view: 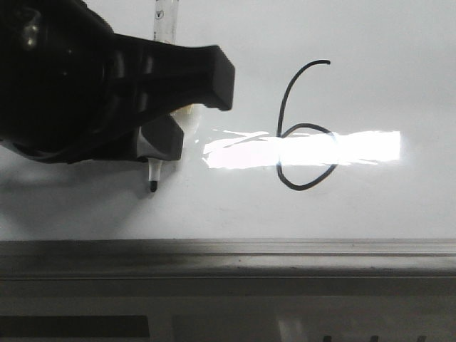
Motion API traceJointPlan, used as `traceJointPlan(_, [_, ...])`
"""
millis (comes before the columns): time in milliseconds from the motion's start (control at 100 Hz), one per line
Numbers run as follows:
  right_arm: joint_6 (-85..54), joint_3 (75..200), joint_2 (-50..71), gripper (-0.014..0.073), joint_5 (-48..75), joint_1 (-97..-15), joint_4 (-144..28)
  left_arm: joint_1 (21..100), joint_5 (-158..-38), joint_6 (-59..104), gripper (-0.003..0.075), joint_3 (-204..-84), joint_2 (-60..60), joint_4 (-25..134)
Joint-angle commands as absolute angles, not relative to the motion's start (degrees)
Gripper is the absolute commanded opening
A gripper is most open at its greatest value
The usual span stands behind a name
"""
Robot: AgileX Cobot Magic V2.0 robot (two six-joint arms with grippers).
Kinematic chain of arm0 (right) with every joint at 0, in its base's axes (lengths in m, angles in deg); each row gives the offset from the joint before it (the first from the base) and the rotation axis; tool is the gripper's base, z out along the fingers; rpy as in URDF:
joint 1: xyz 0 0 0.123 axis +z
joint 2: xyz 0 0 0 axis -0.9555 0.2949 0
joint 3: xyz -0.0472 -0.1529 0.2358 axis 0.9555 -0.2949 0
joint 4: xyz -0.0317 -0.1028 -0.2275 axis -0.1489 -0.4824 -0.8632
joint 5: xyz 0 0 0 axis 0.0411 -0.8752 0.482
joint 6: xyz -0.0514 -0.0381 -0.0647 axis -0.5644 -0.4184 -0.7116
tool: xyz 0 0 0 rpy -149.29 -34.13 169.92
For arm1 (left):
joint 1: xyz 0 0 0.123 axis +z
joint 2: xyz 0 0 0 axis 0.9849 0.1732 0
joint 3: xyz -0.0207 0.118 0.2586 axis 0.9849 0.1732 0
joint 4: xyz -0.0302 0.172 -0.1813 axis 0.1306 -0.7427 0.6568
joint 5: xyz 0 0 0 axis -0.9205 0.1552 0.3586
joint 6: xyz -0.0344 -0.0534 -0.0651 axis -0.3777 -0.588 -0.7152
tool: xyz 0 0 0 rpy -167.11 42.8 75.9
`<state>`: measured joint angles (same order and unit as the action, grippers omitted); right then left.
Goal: Write number 6 on whiteboard
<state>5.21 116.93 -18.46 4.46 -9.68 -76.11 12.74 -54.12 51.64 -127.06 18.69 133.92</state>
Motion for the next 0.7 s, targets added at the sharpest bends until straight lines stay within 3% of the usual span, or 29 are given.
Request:
traceJointPlan(0, [4.92, 118.78, -18.32, -0.0064, 8.19, -9.62, -75.98, 13.02, -50.05, 49.26, -0.0020, -127.91, 18.75, 135.42])
traceJointPlan(160, [4.92, 118.78, -18.32, -0.0064, 8.19, -9.62, -75.98, 14.19, -50.18, 48.54, -0.0002, -127.91, 18.85, 135.42])
traceJointPlan(400, [4.92, 118.78, -18.32, -0.0064, 8.19, -9.62, -75.98, 14.33, -50.27, 48.42, 0.0288, -127.91, 18.85, 135.42])
traceJointPlan(580, [4.92, 118.78, -18.32, -0.0064, 8.19, -9.62, -75.98, 14.33, -50.16, 48.42, 0.0332, -127.91, 18.85, 135.20])
traceJointPlan(690, [4.92, 118.78, -18.32, -0.0064, 8.06, -9.62, -75.98, 14.33, -50.16, 48.42, 0.0415, -128.06, 18.85, 134.76])
